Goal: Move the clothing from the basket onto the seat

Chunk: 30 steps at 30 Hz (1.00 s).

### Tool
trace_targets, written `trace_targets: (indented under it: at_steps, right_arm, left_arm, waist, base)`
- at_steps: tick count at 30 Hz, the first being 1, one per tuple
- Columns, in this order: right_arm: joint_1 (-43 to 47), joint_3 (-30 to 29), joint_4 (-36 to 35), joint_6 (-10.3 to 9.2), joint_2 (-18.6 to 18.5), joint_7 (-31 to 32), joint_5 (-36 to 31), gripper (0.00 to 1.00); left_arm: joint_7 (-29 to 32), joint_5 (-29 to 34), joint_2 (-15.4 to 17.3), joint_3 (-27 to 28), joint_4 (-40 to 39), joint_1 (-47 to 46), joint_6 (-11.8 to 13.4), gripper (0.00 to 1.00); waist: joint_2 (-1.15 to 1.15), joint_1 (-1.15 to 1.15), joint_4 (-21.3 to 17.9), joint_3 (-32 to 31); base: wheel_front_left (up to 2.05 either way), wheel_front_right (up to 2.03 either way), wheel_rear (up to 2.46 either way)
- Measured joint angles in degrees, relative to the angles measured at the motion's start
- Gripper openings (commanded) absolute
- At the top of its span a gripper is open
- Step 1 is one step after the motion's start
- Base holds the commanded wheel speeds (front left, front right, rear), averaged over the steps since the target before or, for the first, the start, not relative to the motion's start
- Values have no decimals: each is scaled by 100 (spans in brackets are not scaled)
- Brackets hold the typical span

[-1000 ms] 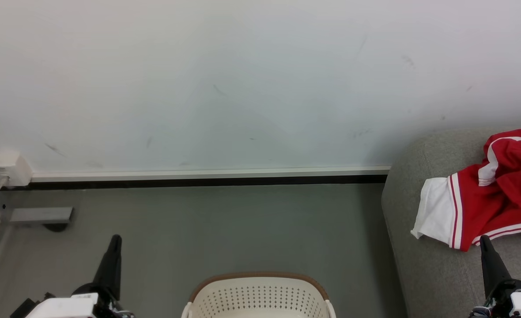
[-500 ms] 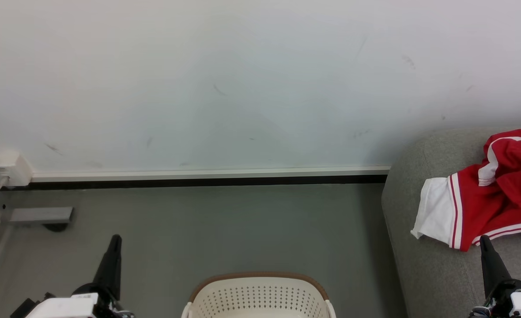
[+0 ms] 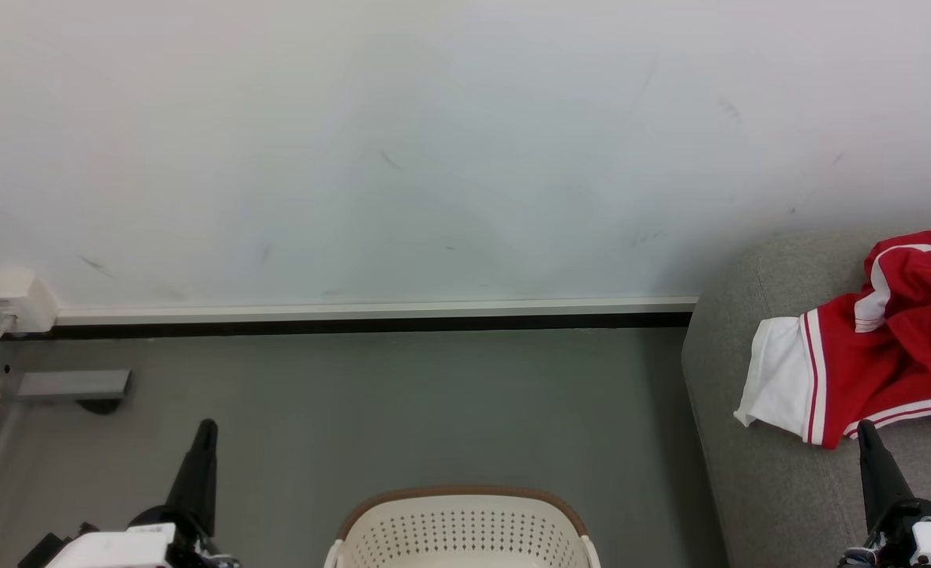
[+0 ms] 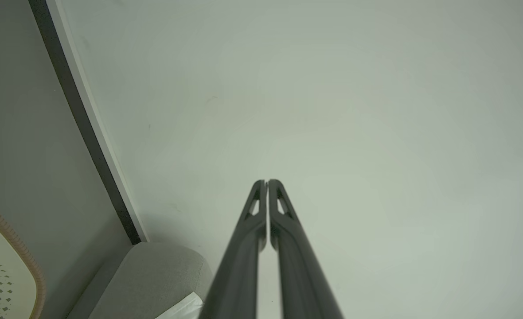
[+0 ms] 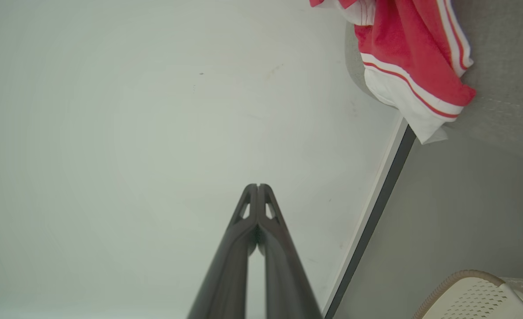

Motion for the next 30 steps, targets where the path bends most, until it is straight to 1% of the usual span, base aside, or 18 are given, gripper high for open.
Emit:
trace_targets:
  at_steps: [30]
  right_arm:
    - [-1, 1, 0, 0, 0, 0, 1, 0]
  left_arm:
    - [0, 0, 0, 0, 0, 0, 0, 0]
  waist:
    - [0, 0, 0, 0]
  base:
    - [0, 0, 0]
